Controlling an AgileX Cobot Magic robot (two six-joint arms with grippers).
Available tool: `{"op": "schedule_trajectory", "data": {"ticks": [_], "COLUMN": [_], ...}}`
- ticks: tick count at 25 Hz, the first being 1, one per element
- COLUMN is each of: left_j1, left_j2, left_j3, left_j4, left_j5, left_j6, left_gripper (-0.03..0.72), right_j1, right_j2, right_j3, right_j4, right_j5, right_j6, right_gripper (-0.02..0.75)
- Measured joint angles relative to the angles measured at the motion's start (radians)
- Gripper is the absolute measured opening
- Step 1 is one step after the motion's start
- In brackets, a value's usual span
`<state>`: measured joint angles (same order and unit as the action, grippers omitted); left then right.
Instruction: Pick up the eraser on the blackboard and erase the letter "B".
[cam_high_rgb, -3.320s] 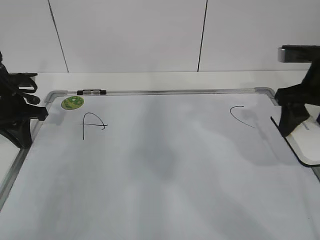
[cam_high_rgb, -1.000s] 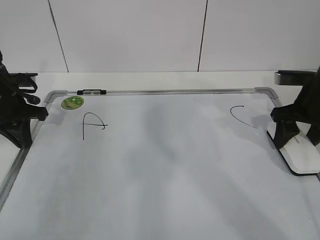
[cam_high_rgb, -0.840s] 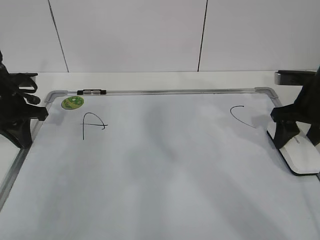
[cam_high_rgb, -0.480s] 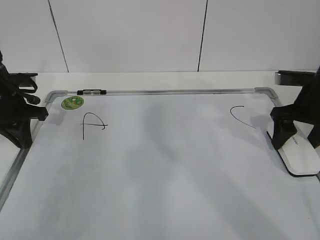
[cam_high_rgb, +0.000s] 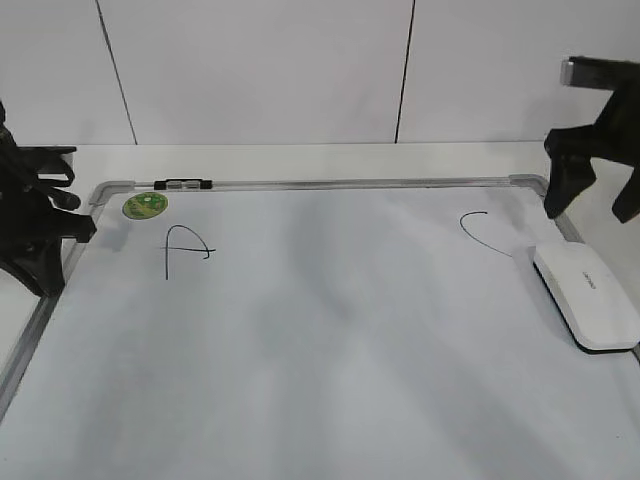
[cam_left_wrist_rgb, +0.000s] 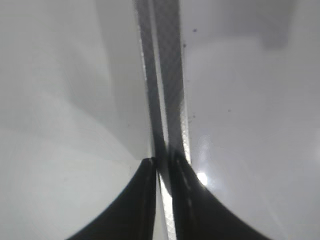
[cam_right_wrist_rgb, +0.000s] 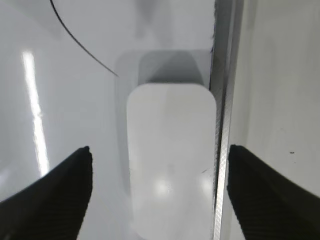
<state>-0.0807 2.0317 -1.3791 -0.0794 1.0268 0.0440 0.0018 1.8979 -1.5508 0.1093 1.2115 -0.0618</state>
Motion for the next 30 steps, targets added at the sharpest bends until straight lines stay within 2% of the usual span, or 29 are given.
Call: {"op": "schedule_trajectory", "data": {"ticks": [5,9,13,15,19,30], "left_j1": [0.000,0.000,0.000,0.000,0.000,0.000], "left_j2": [0.000,0.000,0.000,-0.004,-0.013,-0.136], "left_j3": [0.000,0.000,0.000,0.000,-0.010,-0.128], "left_j4": [0.000,0.000,0.010,0.019,0.026,0.030], "left_j5": [0.002,0.002,0.002,-0.002,0.015,0.158], "left_j6": [0.000,0.000,0.006,0.010,0.013,0.013], "left_gripper": [0.049,0.069,0.165,0.247,0.323,0.340], "right_j1": [0.000,0.000,0.000,0.000,0.000,-0.002], "right_j2": [-0.021,-0.036,-0.042,-0.042,-0.042,-0.048], "right_j3": [-0.042,-0.042,-0.042,-0.042,-0.042,-0.042], "right_j4": [0.016,0.018,0.019,0.019,0.019,0.053], "right_j5": [0.006,0.010,0.010,0.010,0.010,0.012], "right_j6": [0.029,0.033,0.035,0.037,0.039,0.039], "right_gripper": [0.611,0.599,0.594,0.594,0.593,0.593]}}
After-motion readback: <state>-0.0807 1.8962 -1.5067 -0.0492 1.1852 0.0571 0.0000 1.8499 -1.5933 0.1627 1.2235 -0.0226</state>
